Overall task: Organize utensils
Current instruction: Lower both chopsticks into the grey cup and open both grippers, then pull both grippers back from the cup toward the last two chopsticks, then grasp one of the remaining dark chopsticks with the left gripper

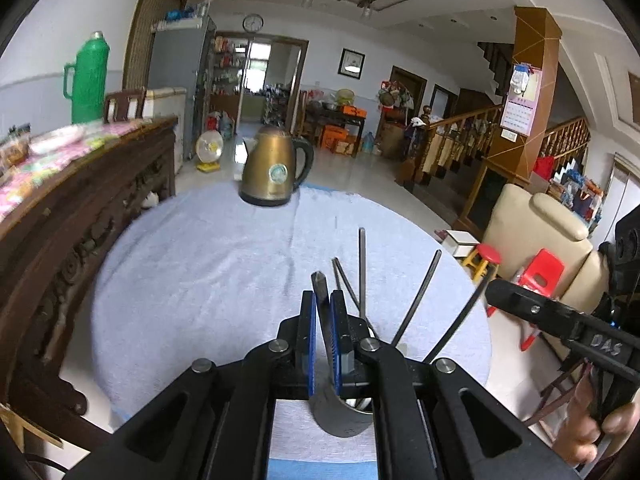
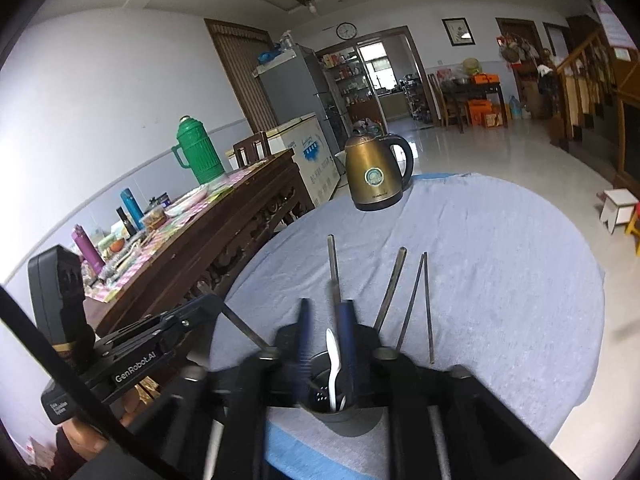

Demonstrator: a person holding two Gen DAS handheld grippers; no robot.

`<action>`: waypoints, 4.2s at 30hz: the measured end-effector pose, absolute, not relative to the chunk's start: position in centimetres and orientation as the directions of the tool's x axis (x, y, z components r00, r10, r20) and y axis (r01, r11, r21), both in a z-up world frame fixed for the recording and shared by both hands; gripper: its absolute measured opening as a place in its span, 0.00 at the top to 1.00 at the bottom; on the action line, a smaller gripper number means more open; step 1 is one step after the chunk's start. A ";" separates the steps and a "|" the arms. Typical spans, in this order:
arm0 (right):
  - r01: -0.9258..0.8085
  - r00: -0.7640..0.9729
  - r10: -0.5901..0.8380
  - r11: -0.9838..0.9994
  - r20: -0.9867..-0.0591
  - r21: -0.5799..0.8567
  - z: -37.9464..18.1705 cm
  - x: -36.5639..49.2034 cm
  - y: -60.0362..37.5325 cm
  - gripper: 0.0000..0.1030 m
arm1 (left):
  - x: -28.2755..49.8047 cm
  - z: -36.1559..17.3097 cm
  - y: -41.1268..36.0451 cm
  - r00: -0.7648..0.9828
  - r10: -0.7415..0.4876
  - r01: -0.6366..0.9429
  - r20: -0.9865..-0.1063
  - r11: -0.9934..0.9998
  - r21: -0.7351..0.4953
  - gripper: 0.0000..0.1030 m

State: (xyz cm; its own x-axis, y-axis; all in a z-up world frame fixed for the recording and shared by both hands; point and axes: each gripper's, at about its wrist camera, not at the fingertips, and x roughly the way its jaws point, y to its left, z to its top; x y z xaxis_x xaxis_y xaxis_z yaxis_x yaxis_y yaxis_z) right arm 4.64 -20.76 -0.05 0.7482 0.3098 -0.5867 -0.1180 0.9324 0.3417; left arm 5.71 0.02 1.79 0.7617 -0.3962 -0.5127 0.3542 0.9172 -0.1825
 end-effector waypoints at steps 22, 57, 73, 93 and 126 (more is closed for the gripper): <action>0.127 0.829 0.154 0.885 -0.538 0.448 -0.9 1.5 -31.0 0.33 | 5.2 1.7 5.9 0.840 -0.136 0.113 -0.525 0.991 -0.076 0.37; 0.213 0.666 0.218 0.861 -0.713 0.463 -10.7 6.9 -30.3 0.33 | 10.1 -5.5 6.8 0.737 0.063 -0.028 -0.673 0.998 0.064 0.37; 0.263 0.616 0.158 0.882 -0.772 0.391 -12.8 13.4 -31.9 0.33 | 18.9 -8.0 5.1 0.661 -0.064 0.163 -0.748 0.985 0.059 0.37; 0.319 0.567 0.178 0.853 -0.804 0.413 -17.3 16.3 -35.8 0.33 | 32.0 -13.0 -13.3 0.367 -0.336 0.590 -0.868 0.805 -0.062 0.37; 0.214 0.495 0.271 0.883 -0.825 0.418 -19.4 25.7 -33.9 0.33 | 37.3 -16.3 -14.4 0.272 -0.287 0.612 -0.918 0.788 -0.064 0.77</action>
State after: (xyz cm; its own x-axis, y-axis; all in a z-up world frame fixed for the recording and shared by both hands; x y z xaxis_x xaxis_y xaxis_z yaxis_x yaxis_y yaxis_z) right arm 25.68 -33.92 -19.42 0.4954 0.2710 -0.8253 0.2138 0.8828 0.4182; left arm 37.32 -14.40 -16.31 0.2725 -0.2868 -0.9184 0.6122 0.7881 -0.0645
